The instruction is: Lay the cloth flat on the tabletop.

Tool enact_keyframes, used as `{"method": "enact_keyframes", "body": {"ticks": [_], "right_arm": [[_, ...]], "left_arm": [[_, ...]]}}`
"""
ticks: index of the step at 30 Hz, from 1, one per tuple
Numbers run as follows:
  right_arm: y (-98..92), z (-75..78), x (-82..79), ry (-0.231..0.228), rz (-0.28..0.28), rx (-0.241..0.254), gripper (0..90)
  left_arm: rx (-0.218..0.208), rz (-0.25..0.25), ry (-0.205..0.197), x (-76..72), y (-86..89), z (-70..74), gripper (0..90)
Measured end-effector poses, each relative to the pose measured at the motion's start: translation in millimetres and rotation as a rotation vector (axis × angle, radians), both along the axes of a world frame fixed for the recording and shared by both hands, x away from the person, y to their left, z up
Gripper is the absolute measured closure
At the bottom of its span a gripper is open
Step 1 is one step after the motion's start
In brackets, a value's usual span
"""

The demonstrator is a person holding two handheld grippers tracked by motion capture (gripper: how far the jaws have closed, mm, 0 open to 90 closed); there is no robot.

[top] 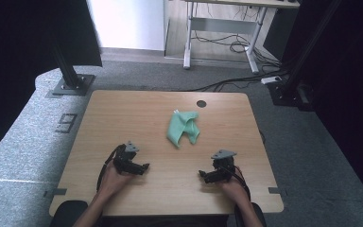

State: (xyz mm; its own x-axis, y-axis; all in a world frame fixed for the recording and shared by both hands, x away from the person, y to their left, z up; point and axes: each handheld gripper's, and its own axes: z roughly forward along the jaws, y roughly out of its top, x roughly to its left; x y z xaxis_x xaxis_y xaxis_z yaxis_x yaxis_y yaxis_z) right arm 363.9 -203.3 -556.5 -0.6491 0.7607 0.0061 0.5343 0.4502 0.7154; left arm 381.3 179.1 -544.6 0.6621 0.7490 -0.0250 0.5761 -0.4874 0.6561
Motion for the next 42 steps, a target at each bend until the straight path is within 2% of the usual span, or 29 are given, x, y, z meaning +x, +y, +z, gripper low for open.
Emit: {"method": "enact_keyframes", "body": {"ticks": [4,8,22,33,42], "right_arm": [[0.0,0.0,0.0,0.0,0.0,0.0,0.0],[0.0,0.0,0.0,0.0,0.0,0.0,0.0],[0.0,0.0,-0.1,0.001,0.0,0.0,0.0],[0.0,0.0,-0.1,0.001,0.0,0.0,0.0],[0.0,0.0,0.0,0.0,0.0,0.0,0.0]], "left_arm": [[0.012,-0.011,-0.016,0.8,-3.6,4.5,10.1],[-0.003,-0.027,-0.027,0.9,-6.8,9.1,14.2],[-0.029,-0.073,-0.016,8.4,-24.9,18.1,15.2],[-0.038,-0.105,-0.031,20.7,-39.9,30.9,19.2],[-0.047,-0.149,-0.049,34.0,-56.6,41.4,28.4]]}}
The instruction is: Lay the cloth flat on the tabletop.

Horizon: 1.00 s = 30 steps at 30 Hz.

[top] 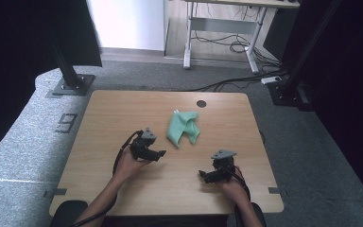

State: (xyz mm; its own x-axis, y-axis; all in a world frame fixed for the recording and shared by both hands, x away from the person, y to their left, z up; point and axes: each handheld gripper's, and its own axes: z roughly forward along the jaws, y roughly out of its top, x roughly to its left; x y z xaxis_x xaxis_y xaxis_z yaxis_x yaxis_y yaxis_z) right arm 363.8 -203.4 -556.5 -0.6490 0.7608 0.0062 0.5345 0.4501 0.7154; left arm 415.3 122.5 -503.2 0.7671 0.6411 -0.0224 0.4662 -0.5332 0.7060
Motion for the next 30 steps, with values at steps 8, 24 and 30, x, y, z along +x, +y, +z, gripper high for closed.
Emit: {"method": "enact_keyframes", "body": {"ticks": [8,24,30], "right_arm": [[0.1,0.0,0.0,0.001,-0.001,0.0,0.0],[0.0,0.0,0.0,0.0,0.0,0.0,0.0],[-0.1,0.0,0.1,-0.001,0.001,0.0,0.0]], "left_arm": [[-0.001,-0.042,-0.003,11.8,-20.5,6.6,39.7],[-0.007,-0.057,0.013,41.0,-57.9,11.4,46.1],[0.009,-0.045,0.046,51.7,-67.4,0.1,50.5]]}}
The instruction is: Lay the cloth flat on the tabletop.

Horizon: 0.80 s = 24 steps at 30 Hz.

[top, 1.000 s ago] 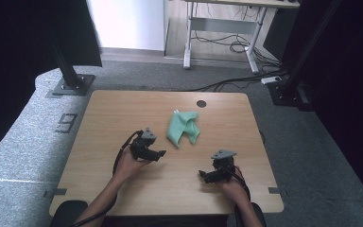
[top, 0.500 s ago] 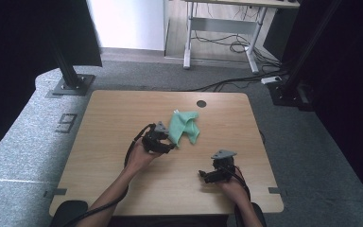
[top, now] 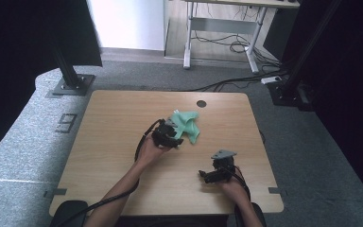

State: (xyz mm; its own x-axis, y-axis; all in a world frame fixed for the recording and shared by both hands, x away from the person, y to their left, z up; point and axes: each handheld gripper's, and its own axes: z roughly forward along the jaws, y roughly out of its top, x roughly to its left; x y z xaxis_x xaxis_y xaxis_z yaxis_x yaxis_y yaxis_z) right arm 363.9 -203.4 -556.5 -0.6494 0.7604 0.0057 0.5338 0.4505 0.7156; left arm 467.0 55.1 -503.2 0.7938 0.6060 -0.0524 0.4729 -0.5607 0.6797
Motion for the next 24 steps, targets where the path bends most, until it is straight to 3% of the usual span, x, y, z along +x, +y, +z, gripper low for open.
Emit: {"method": "enact_keyframes", "body": {"ticks": [3,9,18,19,24], "right_arm": [[0.0,0.0,-0.1,0.001,-0.001,0.0,0.0],[0.0,0.0,-0.1,0.001,-0.001,0.0,0.0],[0.1,0.0,-0.1,0.001,-0.001,0.0,0.0],[0.1,0.0,-0.1,0.001,-0.001,0.0,0.0],[0.1,0.0,-0.1,0.001,-0.001,0.0,0.0]], "left_arm": [[0.01,0.004,0.012,2.3,-2.1,-5.3,51.9],[0.07,0.017,0.027,4.9,-2.6,-24.3,54.8],[0.083,0.022,0.003,2.8,1.0,-30.1,66.7],[0.078,0.025,0.003,2.2,1.6,-30.4,71.8],[0.058,0.023,0.013,-1.9,8.3,-31.0,80.0]]}}
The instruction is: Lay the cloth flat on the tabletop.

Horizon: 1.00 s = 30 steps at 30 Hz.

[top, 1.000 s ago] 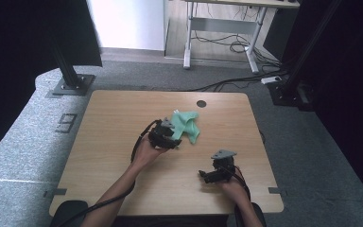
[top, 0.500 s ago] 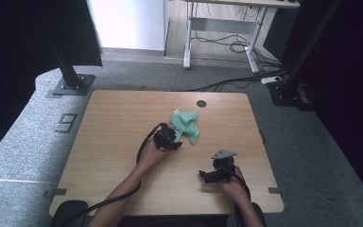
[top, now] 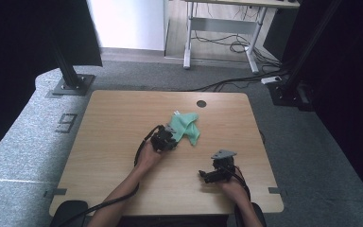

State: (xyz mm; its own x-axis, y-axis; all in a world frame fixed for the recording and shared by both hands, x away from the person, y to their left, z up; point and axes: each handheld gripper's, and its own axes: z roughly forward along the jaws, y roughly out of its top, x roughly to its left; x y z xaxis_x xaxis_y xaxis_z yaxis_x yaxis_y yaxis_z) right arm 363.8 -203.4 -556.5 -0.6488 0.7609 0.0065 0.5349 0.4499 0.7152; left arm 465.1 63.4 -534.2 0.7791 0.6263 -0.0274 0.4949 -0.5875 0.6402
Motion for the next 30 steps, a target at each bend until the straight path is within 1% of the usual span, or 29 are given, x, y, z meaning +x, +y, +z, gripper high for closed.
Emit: {"method": "enact_keyframes", "body": {"ticks": [5,8,10,11,15,17,18,19,20,23,24,25,27,28,29,30], "right_arm": [[0.0,0.0,-0.1,0.001,0.0,0.0,0.0],[-0.1,0.0,-0.7,0.0,0.018,0.0,0.0],[0.3,0.1,-1.3,0.001,0.031,-0.001,0.0],[0.4,0.0,-1.4,0.001,0.035,0.0,0.0],[0.8,0.4,-1.5,0.004,0.036,-0.002,0.0],[0.4,2.9,-1.9,0.001,0.025,0.002,11.5],[-0.6,5.1,-2.0,0.0,0.034,0.016,20.1],[-1.1,6.0,-1.8,0.007,0.043,0.033,23.4],[-1.6,6.6,-1.4,0.016,0.041,0.055,25.6],[-1.3,8.0,-0.1,0.033,0.035,0.082,32.3],[-0.8,8.4,0.4,0.039,0.036,0.091,33.1],[0.2,8.6,1.0,0.044,0.036,0.1,33.2],[1.5,8.9,1.4,0.044,0.035,0.106,34.1],[5.2,10.8,2.3,0.041,0.045,0.119,36.5],[5.2,10.8,2.3,0.041,0.045,0.119,36.5],[9.3,13.4,3.6,0.032,0.053,0.132,39.1]], "left_arm": [[-0.033,-0.004,0.021,-6.5,7.6,-1.0,81.7],[-0.051,-0.006,0.028,-12.6,12.4,-2.0,81.6],[-0.054,-0.012,0.028,-17.1,15.1,-2.2,81.5],[-0.054,-0.012,0.028,-17.1,15.1,-2.2,81.4],[-0.066,-0.024,0.031,-30.5,21.8,-2.9,80.9],[-0.076,-0.027,0.033,-35.7,25.0,-3.7,80.6],[-0.079,-0.03,0.032,-37.6,26.3,-3.9,80.5],[-0.088,-0.026,0.032,-40.5,27.5,-4.6,80.5],[-0.095,-0.027,0.033,-43.1,28.9,-5.0,80.4],[-0.1,-0.032,0.031,-50.1,32.3,-5.7,80.2],[-0.107,-0.031,0.031,-52.3,32.9,-6.1,80.0],[-0.106,-0.035,0.03,-54.1,33.9,-6.2,79.8],[-0.106,-0.036,0.03,-55.9,34.5,-6.2,79.7],[-0.109,-0.037,0.026,-59.0,35.4,-6.7,79.7],[-0.109,-0.037,0.026,-59.0,35.4,-6.7,79.6],[-0.112,-0.038,0.025,-61.3,36.2,-7.0,79.3]]}}
